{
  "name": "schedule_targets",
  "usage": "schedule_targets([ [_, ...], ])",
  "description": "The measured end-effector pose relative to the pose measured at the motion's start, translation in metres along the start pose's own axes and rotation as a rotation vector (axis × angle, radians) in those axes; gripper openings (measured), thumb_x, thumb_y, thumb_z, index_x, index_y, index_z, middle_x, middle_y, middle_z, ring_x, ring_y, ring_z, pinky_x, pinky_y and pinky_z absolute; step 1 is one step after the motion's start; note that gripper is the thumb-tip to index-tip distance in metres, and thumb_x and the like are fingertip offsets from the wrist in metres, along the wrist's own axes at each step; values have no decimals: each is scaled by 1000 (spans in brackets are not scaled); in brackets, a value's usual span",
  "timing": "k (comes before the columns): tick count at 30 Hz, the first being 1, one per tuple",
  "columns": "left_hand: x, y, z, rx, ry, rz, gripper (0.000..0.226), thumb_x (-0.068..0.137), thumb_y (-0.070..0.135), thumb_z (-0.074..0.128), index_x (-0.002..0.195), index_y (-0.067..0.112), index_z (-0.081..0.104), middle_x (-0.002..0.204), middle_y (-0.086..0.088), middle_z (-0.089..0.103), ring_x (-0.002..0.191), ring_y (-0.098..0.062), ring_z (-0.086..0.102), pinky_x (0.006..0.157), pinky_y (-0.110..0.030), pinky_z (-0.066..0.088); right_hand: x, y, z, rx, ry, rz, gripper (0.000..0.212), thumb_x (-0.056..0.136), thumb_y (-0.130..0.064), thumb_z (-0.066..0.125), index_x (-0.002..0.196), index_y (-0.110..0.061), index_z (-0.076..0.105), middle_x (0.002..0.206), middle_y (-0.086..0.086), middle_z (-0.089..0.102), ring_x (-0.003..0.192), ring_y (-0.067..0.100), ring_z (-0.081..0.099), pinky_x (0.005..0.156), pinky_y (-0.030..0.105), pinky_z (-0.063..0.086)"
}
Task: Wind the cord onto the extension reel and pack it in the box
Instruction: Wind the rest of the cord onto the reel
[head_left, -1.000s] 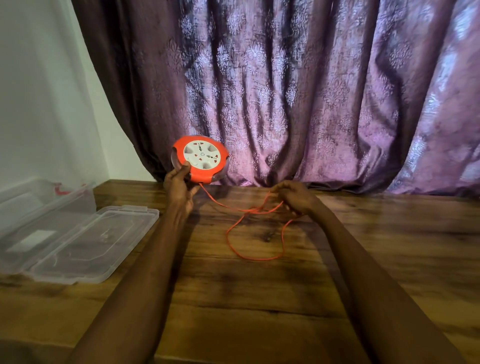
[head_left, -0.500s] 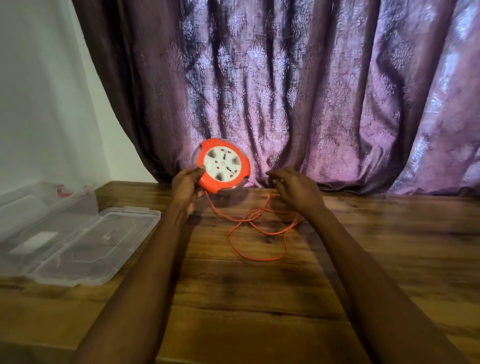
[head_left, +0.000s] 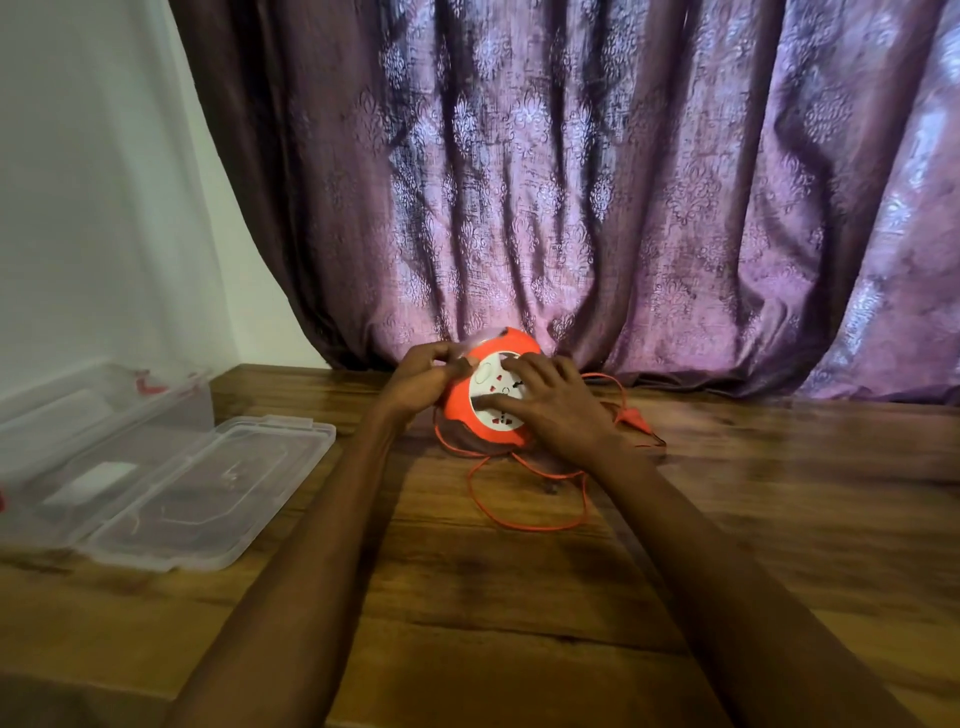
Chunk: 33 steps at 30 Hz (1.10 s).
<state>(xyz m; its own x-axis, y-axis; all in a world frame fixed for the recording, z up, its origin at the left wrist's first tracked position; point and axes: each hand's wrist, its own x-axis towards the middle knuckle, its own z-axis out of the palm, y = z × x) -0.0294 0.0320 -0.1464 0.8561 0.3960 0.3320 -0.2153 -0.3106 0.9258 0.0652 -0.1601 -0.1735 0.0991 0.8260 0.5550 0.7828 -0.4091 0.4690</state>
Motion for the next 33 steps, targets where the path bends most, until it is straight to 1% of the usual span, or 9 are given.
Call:
schedule_targets([
  [4, 2, 1, 3, 0, 45, 64, 19, 91, 16, 69, 105, 3, 67, 91, -10, 69, 79, -22, 63, 75, -37, 54, 5, -6, -1, -76, 96, 169, 51, 85, -35, 59, 134, -47, 52, 122, 11, 63, 104, 33, 57, 84, 44, 42],
  [8, 0, 1, 23, -43, 97, 135, 18, 87, 11, 73, 99, 16, 60, 97, -7, 61, 86, -23, 57, 78, -42, 52, 10, -9, -11, 84, 124, 573, 60, 77, -53, 62, 134, -45, 49, 99, 8, 71, 94, 33, 63, 80, 40, 43],
  [12, -3, -6, 46, -27, 87, 248, 31, 83, 8, 76, 94, 26, 55, 93, 4, 59, 78, -3, 54, 70, -19, 48, 19, -5, -20, 887, 133, 1170, 61, 73, -58, 70, 127, -34, 56, 106, 12, 73, 96, 33, 69, 81, 37, 54],
  [14, -4, -11, 55, -4, 59, 281, 33, 82, 9, 77, 95, 27, 53, 94, 8, 59, 81, -7, 54, 71, -21, 48, 21, -3, -20, 1475, 254, 1418, 48, 81, -47, 72, 108, -8, 68, 81, 13, 75, 60, 24, 69, 51, 28, 52],
  [16, -6, -15, 62, -34, 74, 289, 30, 81, 15, 76, 98, 27, 54, 95, 6, 60, 82, -10, 55, 71, -26, 50, 21, 0, -17, 1703, 289, 1524, 46, 87, -49, 68, 82, -3, 66, 62, 10, 73, 35, 13, 51, 37, 17, 34],
  [20, -5, -11, 59, -280, 261, 191, 23, 78, 21, 74, 97, 22, 60, 97, -7, 64, 85, -19, 57, 73, -37, 51, 19, 6, -14, 1637, 279, 1324, 33, 94, -43, 63, 88, -10, 66, 64, 5, 74, 34, 10, 46, 38, 18, 34],
  [24, 6, -12, 31, -322, 339, 105, 6, 85, 9, 70, 87, 15, 67, 81, -3, 69, 73, -13, 59, 71, -36, 50, 4, 13, -9, 651, 291, 771, 16, 91, -28, 64, 105, -22, 69, 96, -2, 71, 82, 20, 62, 68, 34, 47],
  [27, 7, -11, 16, -298, 261, 42, 8, 85, 18, 70, 79, 14, 73, 82, -10, 72, 75, -22, 61, 74, -42, 54, -3, 16, -4, 322, 219, 243, 33, 89, -21, 62, 120, -30, 67, 117, 4, 60, 102, 28, 57, 81, 40, 48],
  [33, 6, -9, 10, -208, 115, -50, 16, 87, 21, 70, 94, 7, 75, 94, -18, 76, 79, -25, 67, 83, -49, 56, 1, 9, -7, 113, 88, 48, 51, 83, -35, 43, 131, -49, 49, 138, 8, 55, 119, 31, 53, 86, 44, 45],
])
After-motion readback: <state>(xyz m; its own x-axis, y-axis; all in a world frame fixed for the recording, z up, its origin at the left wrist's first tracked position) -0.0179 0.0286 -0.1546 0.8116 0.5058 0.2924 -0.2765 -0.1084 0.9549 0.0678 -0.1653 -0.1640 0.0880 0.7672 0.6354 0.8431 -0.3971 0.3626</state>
